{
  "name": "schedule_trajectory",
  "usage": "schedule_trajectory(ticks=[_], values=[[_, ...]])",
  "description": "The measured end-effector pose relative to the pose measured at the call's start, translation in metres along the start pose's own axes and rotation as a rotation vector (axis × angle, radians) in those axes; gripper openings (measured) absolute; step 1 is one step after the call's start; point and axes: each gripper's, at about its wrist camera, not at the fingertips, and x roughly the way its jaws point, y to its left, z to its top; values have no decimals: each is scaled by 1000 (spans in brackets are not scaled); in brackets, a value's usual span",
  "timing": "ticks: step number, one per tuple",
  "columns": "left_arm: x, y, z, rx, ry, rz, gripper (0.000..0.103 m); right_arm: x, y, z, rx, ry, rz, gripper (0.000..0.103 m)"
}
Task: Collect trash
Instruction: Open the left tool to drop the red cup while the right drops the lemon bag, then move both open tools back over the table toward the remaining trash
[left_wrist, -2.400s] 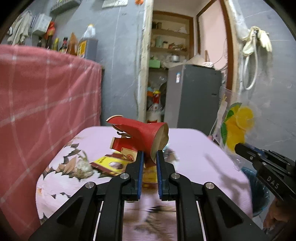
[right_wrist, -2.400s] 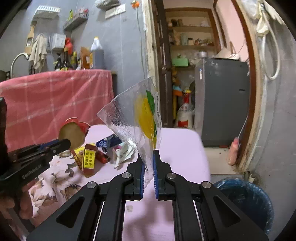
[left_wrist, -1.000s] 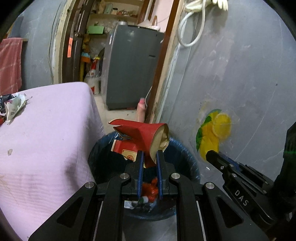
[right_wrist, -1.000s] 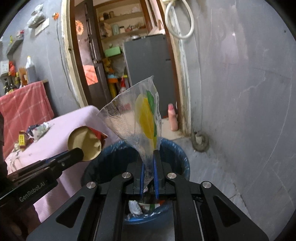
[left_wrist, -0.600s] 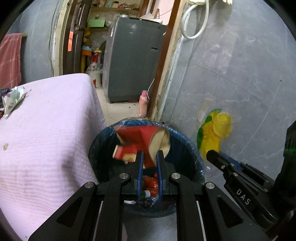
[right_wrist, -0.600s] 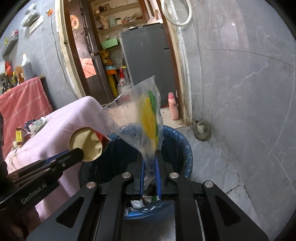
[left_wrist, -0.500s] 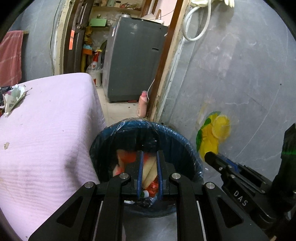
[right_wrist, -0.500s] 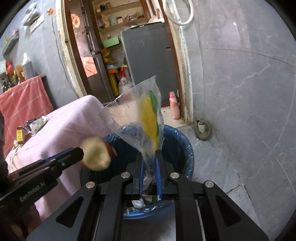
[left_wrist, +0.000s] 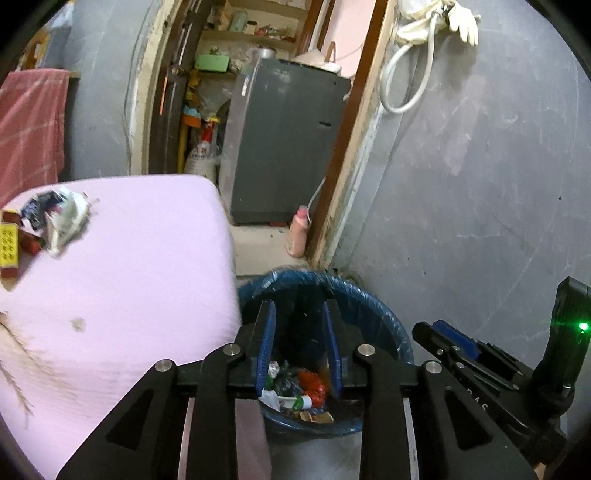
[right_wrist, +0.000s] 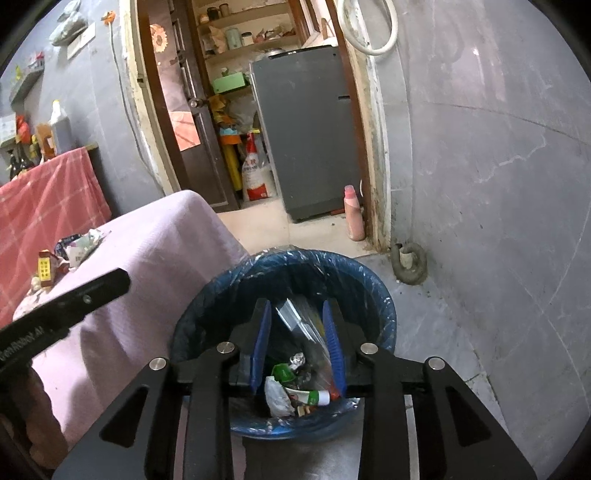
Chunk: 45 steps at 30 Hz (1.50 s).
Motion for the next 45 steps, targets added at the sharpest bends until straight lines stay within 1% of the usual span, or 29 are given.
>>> schedule_trajectory(ticks=[1, 2, 3, 4, 5, 7, 8, 9, 11, 12, 14, 15, 16, 17, 19, 22, 25, 34, 41, 45], values=[[-5, 2, 2, 1, -15, 9, 28, -1, 2, 2, 0, -10, -1, 28], [-9, 4, 3, 0, -29, 16, 35, -5, 5, 5, 0, -30, -6, 30], [-14, 7, 5, -6, -50, 25, 37, -8, 8, 8, -2, -47, -9, 32], [-19, 10, 6, -12, -64, 31, 40, -13, 13, 12, -9, -74, -13, 43], [-24, 14, 8, -18, -81, 38, 40, -19, 17, 15, -15, -110, -17, 56], [-31, 21, 13, -24, -101, 50, 42, -30, 24, 22, -23, -173, -10, 65], [-37, 25, 15, -24, -117, 62, 46, -33, 28, 25, -26, -194, -7, 68], [-42, 28, 18, -23, -130, 71, 50, -38, 33, 29, -32, -222, -6, 70], [-54, 37, 22, -23, -174, 108, 65, -44, 40, 34, -41, -260, -2, 76], [-57, 40, 24, -22, -189, 123, 69, -46, 43, 36, -44, -273, 1, 79], [-69, 48, 28, -18, -226, 165, 84, -51, 52, 40, -51, -303, 10, 90], [-73, 52, 27, -17, -238, 180, 87, -53, 56, 41, -56, -319, 11, 93], [-77, 57, 28, -18, -254, 201, 90, -54, 60, 43, -60, -331, 14, 99], [-81, 63, 28, -20, -267, 215, 95, -55, 66, 44, -62, -342, 21, 103], [-92, 75, 27, -34, -290, 241, 98, -57, 77, 47, -68, -365, 43, 103], [-108, 93, 28, -57, -314, 271, 99, -57, 94, 50, -89, -385, 69, 103], [-123, 115, 28, -65, -333, 317, 99, -58, 113, 52, -113, -408, 97, 103], [-160, 185, 16, -115, -344, 456, 99, -42, 175, 54, -166, -407, 177, 103], [-169, 241, 3, -152, -317, 555, 99, -13, 221, 49, -192, -347, 231, 103], [-166, 265, -5, -169, -287, 574, 99, 10, 238, 41, -193, -280, 257, 103]])
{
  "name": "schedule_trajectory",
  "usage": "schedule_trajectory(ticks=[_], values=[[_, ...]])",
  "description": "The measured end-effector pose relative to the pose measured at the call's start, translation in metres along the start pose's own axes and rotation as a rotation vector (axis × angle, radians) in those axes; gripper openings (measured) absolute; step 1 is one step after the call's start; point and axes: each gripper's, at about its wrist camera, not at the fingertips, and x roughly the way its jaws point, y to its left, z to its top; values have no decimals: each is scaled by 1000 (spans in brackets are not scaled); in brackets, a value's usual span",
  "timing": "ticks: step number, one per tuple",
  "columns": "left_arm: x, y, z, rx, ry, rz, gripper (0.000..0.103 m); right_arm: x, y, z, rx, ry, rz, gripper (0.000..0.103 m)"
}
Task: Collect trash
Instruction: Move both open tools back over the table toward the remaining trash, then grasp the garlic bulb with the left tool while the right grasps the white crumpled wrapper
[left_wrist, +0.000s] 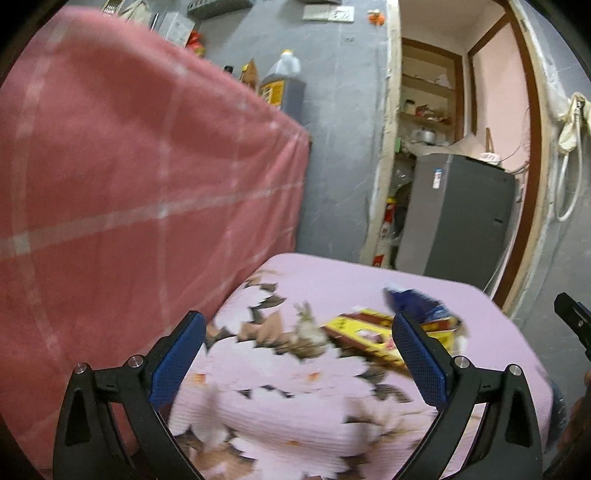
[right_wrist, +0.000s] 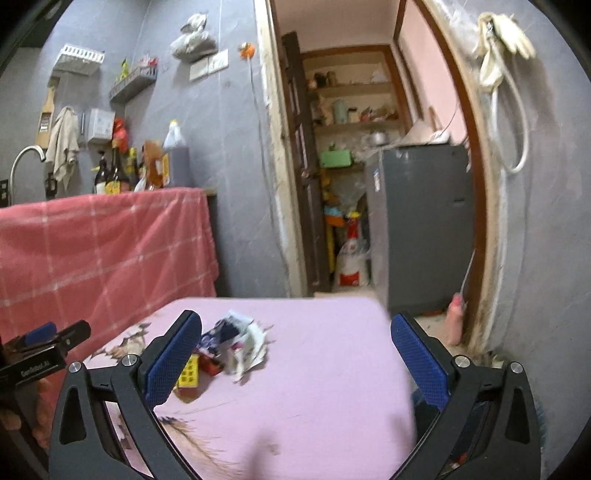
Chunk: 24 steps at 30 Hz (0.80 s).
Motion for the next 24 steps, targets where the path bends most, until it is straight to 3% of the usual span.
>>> schedule_trajectory(ticks=[10, 12, 14, 15, 17, 21, 24], values=[[37, 18, -12, 3, 77, -11, 98, 38, 23, -5, -9, 76, 27, 103], [43, 18, -12, 9, 80, -17, 98, 49, 28, -6, -20, 109, 37, 95], [47, 17, -12, 17, 83, -20, 97, 59, 32, -8, -29, 138, 39, 78], [50, 17, -13, 21, 91, -26, 96, 66, 35, -10, -34, 156, 38, 76], [57, 17, -12, 17, 113, -44, 88, 75, 37, -13, -35, 186, 38, 66], [69, 14, -10, 18, 155, -72, 77, 91, 35, -19, -11, 255, 46, 58], [78, 14, -11, 18, 209, -100, 61, 99, 30, -24, 25, 295, 53, 52]])
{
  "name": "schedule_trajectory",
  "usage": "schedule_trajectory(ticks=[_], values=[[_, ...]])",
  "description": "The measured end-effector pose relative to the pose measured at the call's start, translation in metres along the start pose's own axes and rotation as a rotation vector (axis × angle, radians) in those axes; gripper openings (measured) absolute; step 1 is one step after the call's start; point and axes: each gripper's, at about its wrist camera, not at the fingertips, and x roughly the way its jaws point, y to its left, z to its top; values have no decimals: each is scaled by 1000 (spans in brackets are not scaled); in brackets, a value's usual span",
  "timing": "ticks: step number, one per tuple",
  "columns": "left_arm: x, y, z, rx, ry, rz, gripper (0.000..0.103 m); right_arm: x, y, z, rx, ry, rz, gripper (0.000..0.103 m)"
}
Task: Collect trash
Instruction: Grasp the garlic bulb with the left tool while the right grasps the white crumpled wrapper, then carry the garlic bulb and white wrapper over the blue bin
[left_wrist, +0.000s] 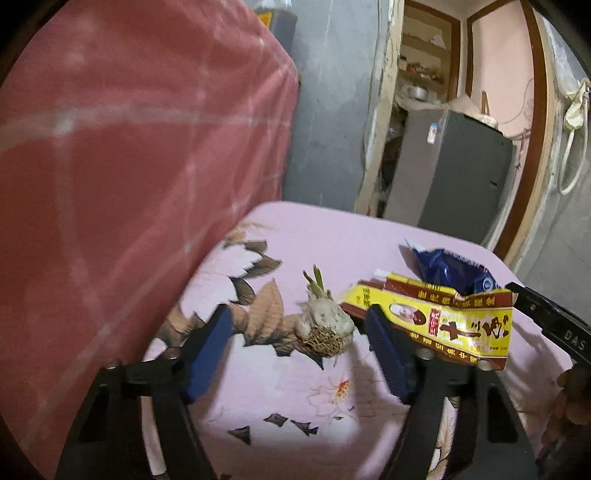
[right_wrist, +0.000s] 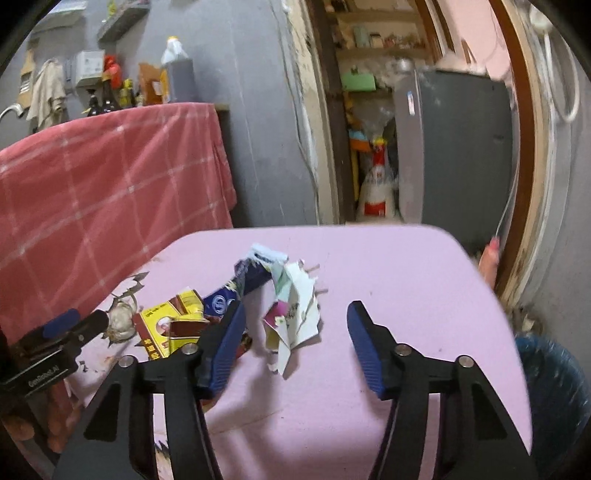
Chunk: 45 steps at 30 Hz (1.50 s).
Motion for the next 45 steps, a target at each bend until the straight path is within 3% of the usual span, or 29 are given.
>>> schedule_trajectory(ticks=[2, 10, 12, 15, 16, 17, 19, 25, 31, 45], values=[[4, 1, 0, -5, 26, -11, 54, 4, -1, 0, 11, 17, 2, 48], [7, -2, 0, 27, 64, -34, 53, 16, 5, 1, -11, 76, 2, 45], [6, -5, -1, 45, 66, -32, 49, 19, 6, 2, -14, 89, -2, 43], [8, -11, -1, 71, 75, -25, 36, 22, 8, 3, -28, 102, -4, 33], [9, -13, -1, 79, 77, -26, 32, 23, 10, 3, -35, 104, -5, 24], [9, -14, -2, 85, 80, -27, 31, 24, 11, 2, -43, 107, -4, 14], [9, -15, -3, 86, 79, -22, 31, 24, 13, 1, -53, 104, -5, 10], [-1, -14, -7, 36, 46, -21, 30, 11, 7, -4, -46, 54, -6, 9], [-29, -31, -15, 25, -47, -39, 30, -13, 3, -14, -96, -17, -18, 8], [-67, -119, -22, 83, -146, -162, 30, -101, -26, -34, -230, -203, -196, 8]])
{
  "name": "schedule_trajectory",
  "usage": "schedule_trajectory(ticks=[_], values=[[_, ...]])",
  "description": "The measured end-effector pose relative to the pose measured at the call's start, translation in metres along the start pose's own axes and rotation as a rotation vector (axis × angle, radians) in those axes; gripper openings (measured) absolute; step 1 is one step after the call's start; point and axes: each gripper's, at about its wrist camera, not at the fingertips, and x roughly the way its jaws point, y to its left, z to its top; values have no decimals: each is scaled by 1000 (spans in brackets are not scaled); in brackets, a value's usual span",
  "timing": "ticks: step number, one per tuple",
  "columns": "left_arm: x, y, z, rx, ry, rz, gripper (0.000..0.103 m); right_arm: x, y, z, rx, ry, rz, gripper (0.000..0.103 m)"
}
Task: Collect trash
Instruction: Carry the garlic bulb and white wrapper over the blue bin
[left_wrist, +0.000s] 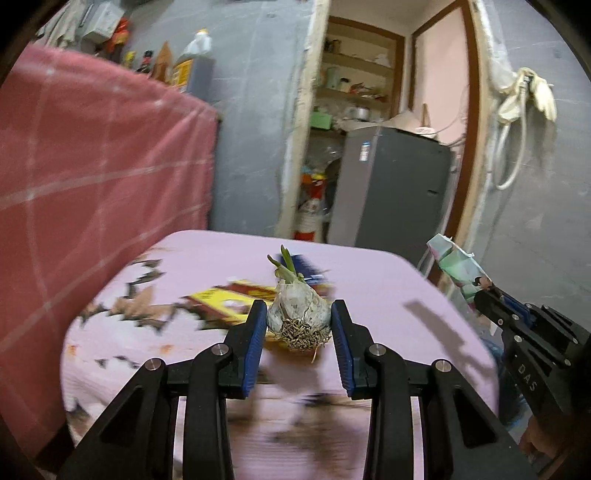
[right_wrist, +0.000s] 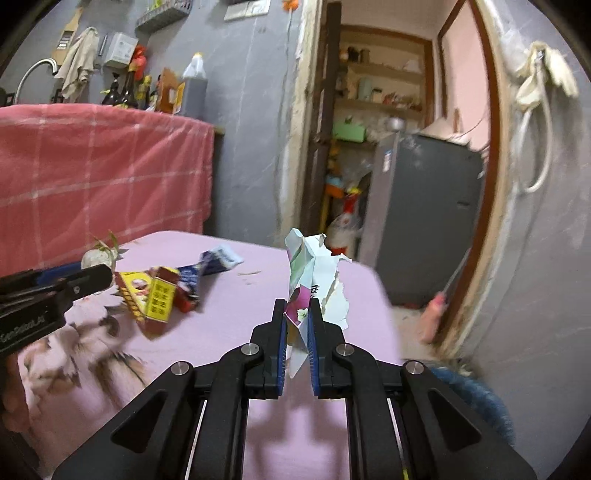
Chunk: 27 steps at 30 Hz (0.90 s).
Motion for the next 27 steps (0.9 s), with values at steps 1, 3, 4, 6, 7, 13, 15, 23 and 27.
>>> schedule_trajectory(ticks=[1, 3, 4, 6, 7, 13, 15, 23, 27], values=[[0, -9, 0, 7, -7, -10, 30, -8, -8, -1, 4, -15, -20, 8], [0, -29, 0, 22, -24, -32, 30, -19, -21, -3, 10, -38, -55, 8], [-1, -39, 0, 28, -34, -44, 30, -26, -28, -4, 16, -50, -73, 8], [-2, -59, -1, 46, -56, -57, 30, -39, -44, -7, 35, -75, -113, 8], [-3, -68, -2, 53, -67, -64, 30, -43, -51, -8, 42, -83, -126, 8], [1, -118, -4, 75, -96, -135, 30, -71, -87, -17, 78, -132, -212, 8], [3, -131, -8, 77, -88, -155, 30, -74, -97, -21, 84, -123, -230, 8], [19, -182, -27, 95, -19, -209, 30, -83, -134, -48, 140, -78, -280, 8], [26, -202, -36, 103, 14, -223, 30, -82, -149, -59, 188, -49, -277, 8]])
